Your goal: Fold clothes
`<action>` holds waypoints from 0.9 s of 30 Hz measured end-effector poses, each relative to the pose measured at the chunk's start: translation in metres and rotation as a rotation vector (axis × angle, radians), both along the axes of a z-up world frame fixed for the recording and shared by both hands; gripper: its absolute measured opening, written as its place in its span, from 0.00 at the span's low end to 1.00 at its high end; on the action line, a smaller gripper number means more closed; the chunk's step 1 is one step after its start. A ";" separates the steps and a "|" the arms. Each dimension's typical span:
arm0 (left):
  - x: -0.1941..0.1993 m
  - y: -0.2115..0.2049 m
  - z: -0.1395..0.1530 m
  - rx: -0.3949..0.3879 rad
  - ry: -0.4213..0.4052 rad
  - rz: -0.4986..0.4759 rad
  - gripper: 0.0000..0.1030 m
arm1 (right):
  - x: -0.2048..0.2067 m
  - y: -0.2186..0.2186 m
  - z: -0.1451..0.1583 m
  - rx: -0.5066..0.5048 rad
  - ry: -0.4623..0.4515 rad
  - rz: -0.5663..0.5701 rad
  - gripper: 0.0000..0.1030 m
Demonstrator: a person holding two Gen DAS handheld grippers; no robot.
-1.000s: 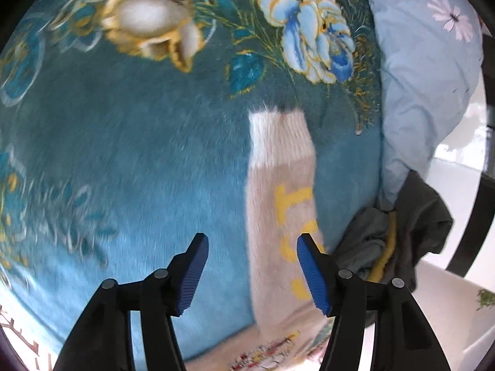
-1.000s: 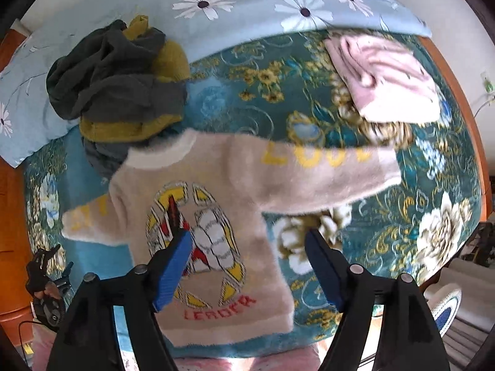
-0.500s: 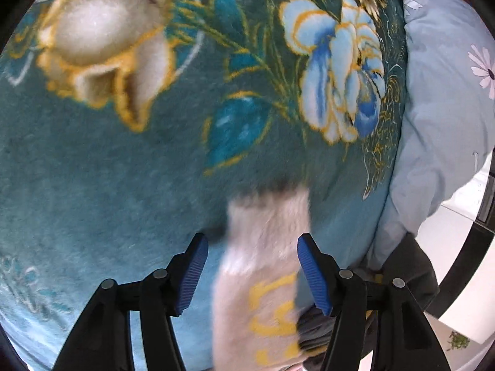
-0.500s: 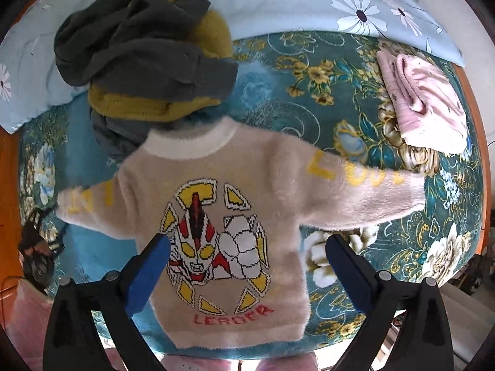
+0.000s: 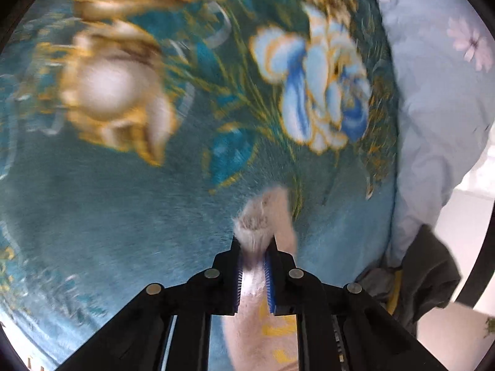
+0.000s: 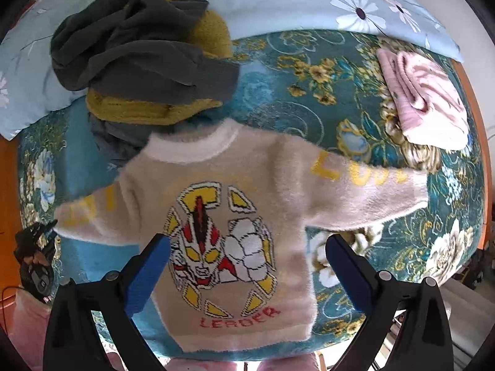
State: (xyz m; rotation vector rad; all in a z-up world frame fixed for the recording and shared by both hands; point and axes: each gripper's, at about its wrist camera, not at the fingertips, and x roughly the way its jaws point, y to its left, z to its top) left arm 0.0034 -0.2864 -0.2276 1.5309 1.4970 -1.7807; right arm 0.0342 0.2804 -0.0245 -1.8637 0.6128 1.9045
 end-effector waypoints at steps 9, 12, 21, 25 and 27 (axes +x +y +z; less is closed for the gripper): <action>0.048 -0.005 0.058 -0.054 0.051 -0.045 0.12 | 0.007 -0.006 0.013 -0.063 0.122 0.004 0.97; 0.035 0.020 0.101 -0.089 0.141 -0.128 0.12 | 0.024 0.002 0.020 -0.076 0.169 -0.022 0.97; 0.007 0.190 0.213 -0.132 0.362 -0.516 0.12 | 0.125 0.074 0.013 -0.119 0.258 -0.235 0.97; 0.013 0.287 0.221 -0.132 0.323 -0.668 0.12 | 0.184 0.121 -0.011 -0.162 0.265 -0.361 0.97; 0.016 0.333 0.221 -0.124 0.310 -0.717 0.12 | 0.212 0.146 -0.022 -0.186 0.275 -0.431 0.97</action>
